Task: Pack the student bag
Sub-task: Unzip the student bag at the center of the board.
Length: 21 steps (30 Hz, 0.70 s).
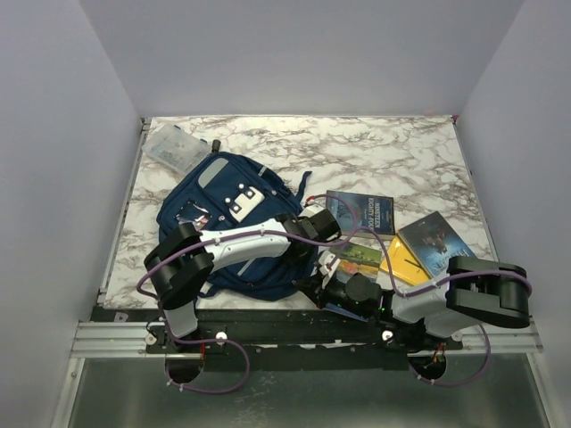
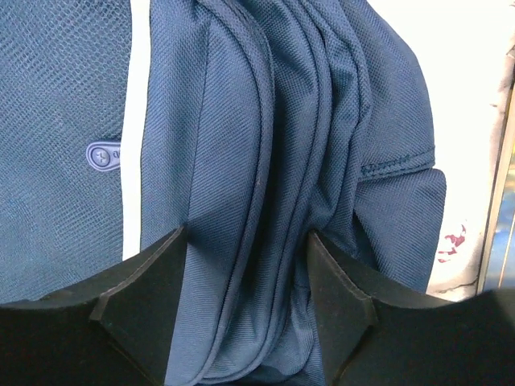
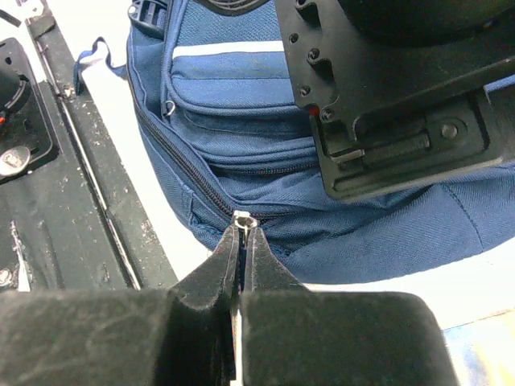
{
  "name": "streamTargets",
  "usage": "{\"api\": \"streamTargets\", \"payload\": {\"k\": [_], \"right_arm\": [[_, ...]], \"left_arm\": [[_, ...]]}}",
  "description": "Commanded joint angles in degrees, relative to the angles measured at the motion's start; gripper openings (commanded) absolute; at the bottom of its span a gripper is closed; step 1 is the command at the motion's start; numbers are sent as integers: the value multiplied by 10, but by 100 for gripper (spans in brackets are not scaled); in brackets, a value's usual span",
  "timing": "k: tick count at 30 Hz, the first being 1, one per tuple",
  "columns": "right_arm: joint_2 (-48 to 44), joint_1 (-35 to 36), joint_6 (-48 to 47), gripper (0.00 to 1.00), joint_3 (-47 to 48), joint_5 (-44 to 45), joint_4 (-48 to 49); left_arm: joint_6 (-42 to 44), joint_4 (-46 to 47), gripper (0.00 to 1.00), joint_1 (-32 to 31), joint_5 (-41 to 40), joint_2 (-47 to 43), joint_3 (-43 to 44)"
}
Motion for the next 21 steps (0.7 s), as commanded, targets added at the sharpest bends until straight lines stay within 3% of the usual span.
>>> {"api": "streamTargets", "payload": {"k": [1, 5, 6, 14, 21], "right_arm": [[-13, 3, 7, 0, -14, -4, 25], [-12, 3, -3, 0, -10, -12, 11], [-15, 4, -5, 0, -9, -11, 2], [-85, 4, -45, 0, 53, -14, -182], [-107, 16, -53, 0, 146, -21, -337]], "left_arm": [[17, -34, 50, 11, -86, 39, 15], [20, -32, 6, 12, -84, 56, 32], [23, -33, 1, 13, -90, 54, 37], [-41, -37, 0, 69, -69, -45, 104], [-136, -25, 0, 113, -145, -107, 199]]}}
